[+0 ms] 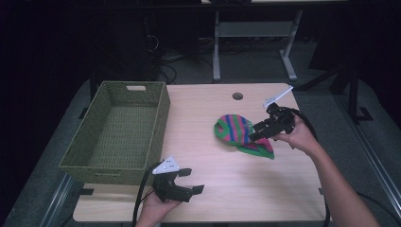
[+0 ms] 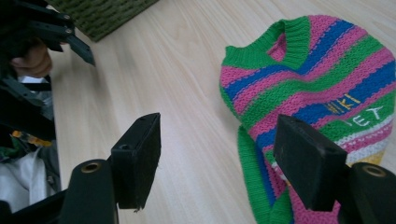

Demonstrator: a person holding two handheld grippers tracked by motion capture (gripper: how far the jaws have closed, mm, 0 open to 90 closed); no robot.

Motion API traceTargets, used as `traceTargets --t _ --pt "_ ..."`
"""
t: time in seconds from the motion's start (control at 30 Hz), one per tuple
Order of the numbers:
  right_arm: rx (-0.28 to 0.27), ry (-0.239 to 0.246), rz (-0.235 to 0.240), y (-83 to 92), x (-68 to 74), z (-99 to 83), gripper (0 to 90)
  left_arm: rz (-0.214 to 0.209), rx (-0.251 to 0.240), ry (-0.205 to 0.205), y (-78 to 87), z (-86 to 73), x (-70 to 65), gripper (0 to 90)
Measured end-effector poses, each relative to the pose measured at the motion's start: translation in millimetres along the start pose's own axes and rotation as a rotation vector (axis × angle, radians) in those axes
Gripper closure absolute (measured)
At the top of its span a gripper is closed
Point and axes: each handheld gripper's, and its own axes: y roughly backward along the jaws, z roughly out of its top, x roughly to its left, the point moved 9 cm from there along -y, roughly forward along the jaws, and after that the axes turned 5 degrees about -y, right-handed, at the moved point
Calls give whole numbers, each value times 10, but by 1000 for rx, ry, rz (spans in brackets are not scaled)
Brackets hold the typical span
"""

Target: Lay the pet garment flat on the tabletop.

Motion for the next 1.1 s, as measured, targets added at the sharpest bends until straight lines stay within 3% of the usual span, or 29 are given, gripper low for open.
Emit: traceTargets --t 0.37,0.83,1.1 --pt "21 -33 1 -157 -120 93 319 -3 1 -14 -1 9 -11 176" --pt "42 -76 -38 -238 -289 127 315 -7 6 -14 -8 5 -9 176" --pt "61 -95 -57 -372 -373 141 315 -11 7 -14 -14 7 -19 176"
